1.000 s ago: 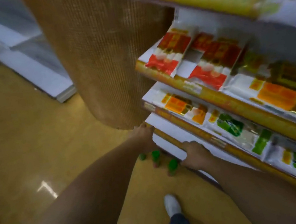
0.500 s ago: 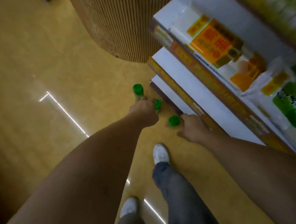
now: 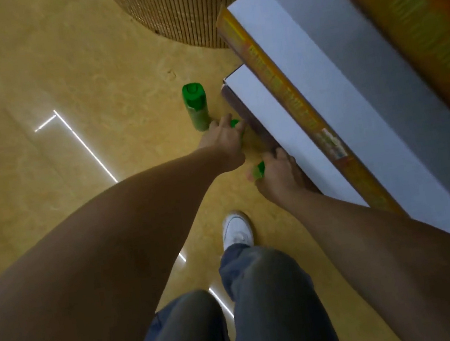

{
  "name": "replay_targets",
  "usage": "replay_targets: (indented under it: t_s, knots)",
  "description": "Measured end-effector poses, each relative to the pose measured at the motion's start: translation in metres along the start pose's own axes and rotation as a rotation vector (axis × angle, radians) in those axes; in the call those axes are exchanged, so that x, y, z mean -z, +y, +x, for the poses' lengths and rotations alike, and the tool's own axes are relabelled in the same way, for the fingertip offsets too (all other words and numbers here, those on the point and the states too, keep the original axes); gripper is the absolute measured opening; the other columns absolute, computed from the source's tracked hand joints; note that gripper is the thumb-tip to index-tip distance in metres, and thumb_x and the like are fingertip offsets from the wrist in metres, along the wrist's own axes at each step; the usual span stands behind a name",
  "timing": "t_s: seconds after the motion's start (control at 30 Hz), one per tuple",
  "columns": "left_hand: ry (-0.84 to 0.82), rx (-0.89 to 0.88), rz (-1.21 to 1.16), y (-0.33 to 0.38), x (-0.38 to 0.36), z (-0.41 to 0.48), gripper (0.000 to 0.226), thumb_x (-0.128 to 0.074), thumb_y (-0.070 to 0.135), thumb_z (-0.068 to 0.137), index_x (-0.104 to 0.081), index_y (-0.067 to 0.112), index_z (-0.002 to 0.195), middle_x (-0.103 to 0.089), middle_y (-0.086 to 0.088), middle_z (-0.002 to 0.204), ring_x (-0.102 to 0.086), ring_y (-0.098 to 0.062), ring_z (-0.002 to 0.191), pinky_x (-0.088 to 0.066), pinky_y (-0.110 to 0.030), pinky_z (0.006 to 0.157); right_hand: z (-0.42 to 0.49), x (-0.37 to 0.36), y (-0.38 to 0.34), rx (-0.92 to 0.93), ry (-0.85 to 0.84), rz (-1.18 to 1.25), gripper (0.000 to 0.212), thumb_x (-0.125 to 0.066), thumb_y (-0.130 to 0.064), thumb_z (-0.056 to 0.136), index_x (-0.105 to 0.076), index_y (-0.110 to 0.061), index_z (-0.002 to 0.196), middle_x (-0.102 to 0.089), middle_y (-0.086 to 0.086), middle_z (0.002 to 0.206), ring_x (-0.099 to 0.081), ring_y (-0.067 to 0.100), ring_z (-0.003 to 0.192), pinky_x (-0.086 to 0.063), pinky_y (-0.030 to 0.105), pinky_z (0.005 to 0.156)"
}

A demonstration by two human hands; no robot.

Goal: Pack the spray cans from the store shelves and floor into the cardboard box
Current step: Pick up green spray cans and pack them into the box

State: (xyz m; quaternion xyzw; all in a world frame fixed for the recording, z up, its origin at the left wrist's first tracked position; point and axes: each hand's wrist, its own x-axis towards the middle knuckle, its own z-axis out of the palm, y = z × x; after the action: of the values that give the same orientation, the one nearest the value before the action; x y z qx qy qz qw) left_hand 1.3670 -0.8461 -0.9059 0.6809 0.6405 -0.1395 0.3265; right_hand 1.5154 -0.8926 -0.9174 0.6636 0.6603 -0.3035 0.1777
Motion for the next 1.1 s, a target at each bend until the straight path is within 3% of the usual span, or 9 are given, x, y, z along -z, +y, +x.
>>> replay_targets:
  t_s: [0.13, 0.37, 0.57, 0.67, 0.8, 0.93, 1.1]
  knots:
    - [-0.017, -0.014, 0.058, -0.009, -0.027, 0.034, 0.087, -0.068, 0.026, 0.089, -0.018, 0.034, 0.16, -0.013, -0.012, 0.166, -0.021, -0.045, 0.147, -0.038, -0.049, 0.111, 0.026, -0.028, 0.009, 0.018, -0.025, -0.027, 0.044, -0.062, -0.025, 0.093, -0.055, -0.017, 0.135, -0.035, 0.017, 0.148, -0.043, 0.039, 0.129, -0.041, 0.041, 0.105]
    - [0.086, -0.061, -0.085, -0.012, -0.041, 0.06, 0.052, -0.056, 0.002, 0.092, -0.054, 0.023, 0.139, -0.044, -0.015, 0.133, -0.057, -0.039, 0.113, -0.051, -0.046, 0.095, 0.047, -0.044, 0.021, 0.065, 0.052, 0.012, 0.042, -0.054, 0.0, 0.091, -0.064, -0.012, 0.13, -0.049, 0.017, 0.132, -0.054, 0.038, 0.113, -0.049, 0.036, 0.09]
    - [0.069, -0.038, -0.156, -0.018, -0.028, 0.013, 0.054, -0.055, -0.001, 0.09, -0.056, 0.02, 0.139, -0.048, -0.015, 0.133, -0.057, -0.037, 0.113, -0.048, -0.038, 0.091, 0.012, -0.022, 0.011, 0.053, 0.045, 0.064, 0.038, -0.06, -0.001, 0.09, -0.067, -0.011, 0.125, -0.055, 0.016, 0.12, -0.059, 0.034, 0.104, -0.045, 0.03, 0.074]
    - [0.049, -0.054, -0.153, -0.018, -0.004, -0.027, 0.051, -0.056, 0.002, 0.092, -0.058, 0.021, 0.139, -0.052, -0.016, 0.13, -0.058, -0.038, 0.112, -0.049, -0.04, 0.088, -0.021, 0.003, -0.004, 0.069, 0.038, 0.083, 0.043, -0.064, -0.004, 0.088, -0.066, -0.014, 0.13, -0.057, 0.016, 0.12, -0.059, 0.035, 0.106, -0.055, 0.037, 0.082]
    - [0.03, -0.079, -0.125, -0.016, 0.046, -0.082, 0.049, -0.059, 0.006, 0.09, -0.06, 0.023, 0.136, -0.059, -0.014, 0.125, -0.06, -0.035, 0.111, -0.05, -0.037, 0.081, -0.07, 0.047, -0.032, 0.094, 0.029, 0.084, 0.047, -0.066, -0.006, 0.088, -0.064, -0.016, 0.134, -0.058, 0.016, 0.123, -0.059, 0.034, 0.11, -0.052, 0.033, 0.085]
    - [0.031, -0.08, -0.101, -0.015, 0.11, -0.138, 0.048, -0.062, 0.01, 0.089, -0.061, 0.024, 0.136, -0.062, -0.013, 0.125, -0.06, -0.033, 0.111, -0.055, -0.042, 0.086, -0.118, 0.101, -0.069, 0.114, 0.032, 0.089, 0.05, -0.07, -0.007, 0.086, -0.064, -0.014, 0.134, -0.062, 0.015, 0.131, -0.059, 0.033, 0.118, -0.054, 0.036, 0.09]
    - [0.097, -0.102, -0.044, -0.012, 0.196, -0.208, 0.045, -0.065, 0.018, 0.085, -0.065, 0.028, 0.129, -0.064, -0.006, 0.118, -0.061, -0.028, 0.108, -0.046, -0.031, 0.073, -0.176, 0.175, -0.117, 0.143, 0.008, 0.032, 0.042, -0.074, -0.011, 0.083, -0.069, -0.015, 0.124, -0.066, 0.014, 0.121, -0.064, 0.032, 0.108, -0.058, 0.039, 0.089]
